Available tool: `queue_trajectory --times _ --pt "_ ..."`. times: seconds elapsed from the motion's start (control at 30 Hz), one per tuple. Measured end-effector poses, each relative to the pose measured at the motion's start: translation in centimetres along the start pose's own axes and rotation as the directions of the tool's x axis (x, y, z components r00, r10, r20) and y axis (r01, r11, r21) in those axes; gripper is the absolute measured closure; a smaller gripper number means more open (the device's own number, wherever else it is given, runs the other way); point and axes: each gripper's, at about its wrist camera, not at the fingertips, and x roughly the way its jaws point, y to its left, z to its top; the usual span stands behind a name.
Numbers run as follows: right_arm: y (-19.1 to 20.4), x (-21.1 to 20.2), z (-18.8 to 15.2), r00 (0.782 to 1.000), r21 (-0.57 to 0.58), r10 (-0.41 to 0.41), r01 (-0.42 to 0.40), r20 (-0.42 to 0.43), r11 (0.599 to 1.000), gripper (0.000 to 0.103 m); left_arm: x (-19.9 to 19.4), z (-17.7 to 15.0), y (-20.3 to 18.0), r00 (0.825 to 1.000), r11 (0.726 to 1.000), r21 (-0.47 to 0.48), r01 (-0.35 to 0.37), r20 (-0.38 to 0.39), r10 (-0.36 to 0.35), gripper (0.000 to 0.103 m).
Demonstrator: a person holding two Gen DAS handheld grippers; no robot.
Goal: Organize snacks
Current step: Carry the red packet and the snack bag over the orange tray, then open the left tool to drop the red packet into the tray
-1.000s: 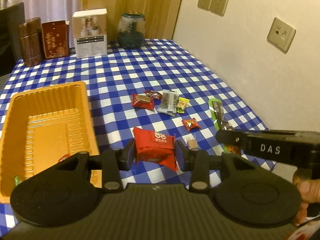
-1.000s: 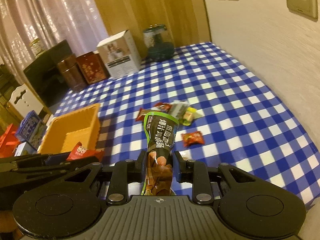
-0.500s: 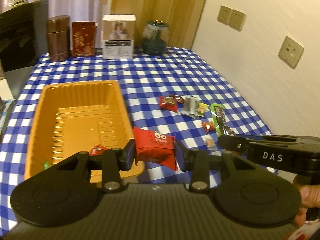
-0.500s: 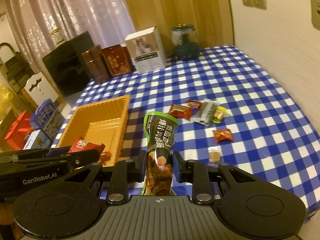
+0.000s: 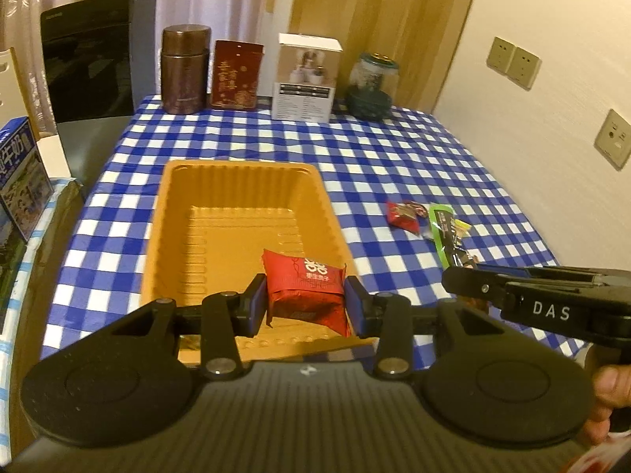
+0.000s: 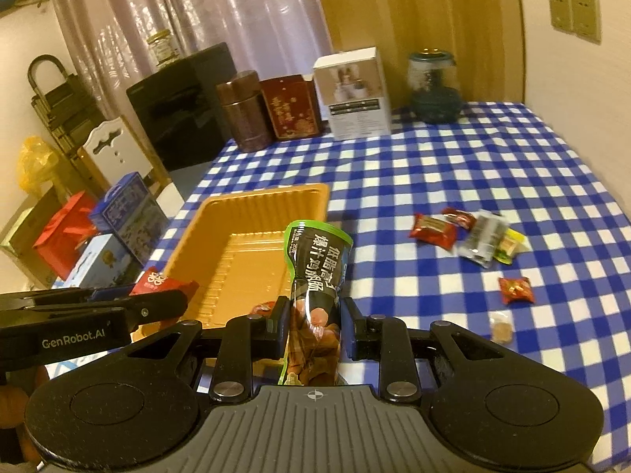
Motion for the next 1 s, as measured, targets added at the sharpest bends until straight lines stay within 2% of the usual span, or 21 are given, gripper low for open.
queue_trajectory --times 0.47,0.7,1.0 --pt "2.9 4.5 1.0 0.998 -0.022 0.049 -0.050 -0.037 0.999 0.075 2.3 0.5 4.1 0.999 0.999 -0.043 -0.028 -0.028 0.026 0.065" --pt "3.1 6.8 1.4 0.997 -0.019 0.055 -0.056 -0.061 0.998 0.075 4.0 0.6 6.0 0.998 0.997 -0.060 -0.041 -0.050 0.038 0.065" --pt "2.6 8.9 1.5 0.996 -0.006 0.051 -0.052 -0.078 0.999 0.075 6.0 0.7 6.4 0.996 0.998 -0.055 -0.041 -0.077 0.036 0.065"
